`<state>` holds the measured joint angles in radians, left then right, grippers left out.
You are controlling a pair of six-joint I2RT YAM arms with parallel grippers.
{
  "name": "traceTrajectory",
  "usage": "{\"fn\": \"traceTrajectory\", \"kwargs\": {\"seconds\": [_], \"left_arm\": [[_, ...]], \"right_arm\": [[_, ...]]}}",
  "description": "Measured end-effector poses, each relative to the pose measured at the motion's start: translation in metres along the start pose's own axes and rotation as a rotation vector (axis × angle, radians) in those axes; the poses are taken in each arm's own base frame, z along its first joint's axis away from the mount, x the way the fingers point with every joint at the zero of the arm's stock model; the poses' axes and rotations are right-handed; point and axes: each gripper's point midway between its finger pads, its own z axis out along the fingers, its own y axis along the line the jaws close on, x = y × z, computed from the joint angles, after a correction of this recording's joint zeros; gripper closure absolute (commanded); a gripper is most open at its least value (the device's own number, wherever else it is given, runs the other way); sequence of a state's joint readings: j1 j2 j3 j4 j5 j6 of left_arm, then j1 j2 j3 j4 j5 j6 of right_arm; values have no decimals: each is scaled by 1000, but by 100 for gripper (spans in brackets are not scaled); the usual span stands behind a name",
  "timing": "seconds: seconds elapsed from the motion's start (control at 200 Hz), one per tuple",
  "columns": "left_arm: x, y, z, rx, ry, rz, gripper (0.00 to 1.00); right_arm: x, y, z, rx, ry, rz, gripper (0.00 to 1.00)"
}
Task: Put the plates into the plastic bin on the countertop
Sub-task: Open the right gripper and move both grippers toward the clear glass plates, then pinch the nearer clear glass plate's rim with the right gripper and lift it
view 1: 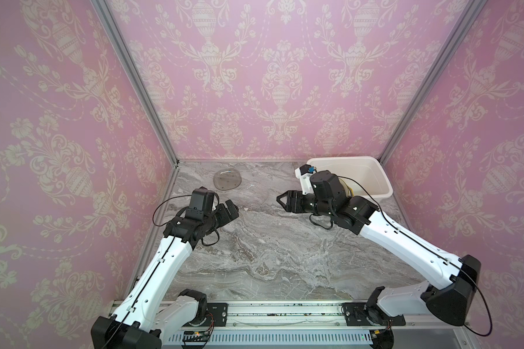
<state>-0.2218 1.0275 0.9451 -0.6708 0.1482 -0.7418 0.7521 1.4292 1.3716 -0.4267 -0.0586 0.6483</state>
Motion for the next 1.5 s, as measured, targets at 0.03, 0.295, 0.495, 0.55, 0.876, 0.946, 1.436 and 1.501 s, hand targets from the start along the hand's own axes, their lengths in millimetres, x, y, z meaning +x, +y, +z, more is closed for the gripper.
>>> {"fn": "traceTrajectory", "kwargs": {"seconds": [0.03,0.295,0.495,0.55,0.876,0.946,1.436,1.501], "left_arm": [[1,4,1,-5,1,-7,1],[1,30,8,-30,6,-66,1],[-1,36,20,-19,23,-88,1],[-1,38,26,-17,36,-97,1],[-6,45,48,-19,69,-127,1],[-6,47,51,-20,77,-131,1],[-3,60,72,-43,133,-125,1],[-3,60,72,-41,133,-123,1]], "right_arm": [[1,0,9,13,7,1,33],[5,-24,78,162,44,13,33],[28,-51,131,239,122,31,35],[37,-59,145,251,150,44,37],[55,-114,205,281,218,211,45],[51,-121,214,273,206,240,46],[53,-132,265,205,182,346,63],[52,-132,267,201,176,357,66]]}}
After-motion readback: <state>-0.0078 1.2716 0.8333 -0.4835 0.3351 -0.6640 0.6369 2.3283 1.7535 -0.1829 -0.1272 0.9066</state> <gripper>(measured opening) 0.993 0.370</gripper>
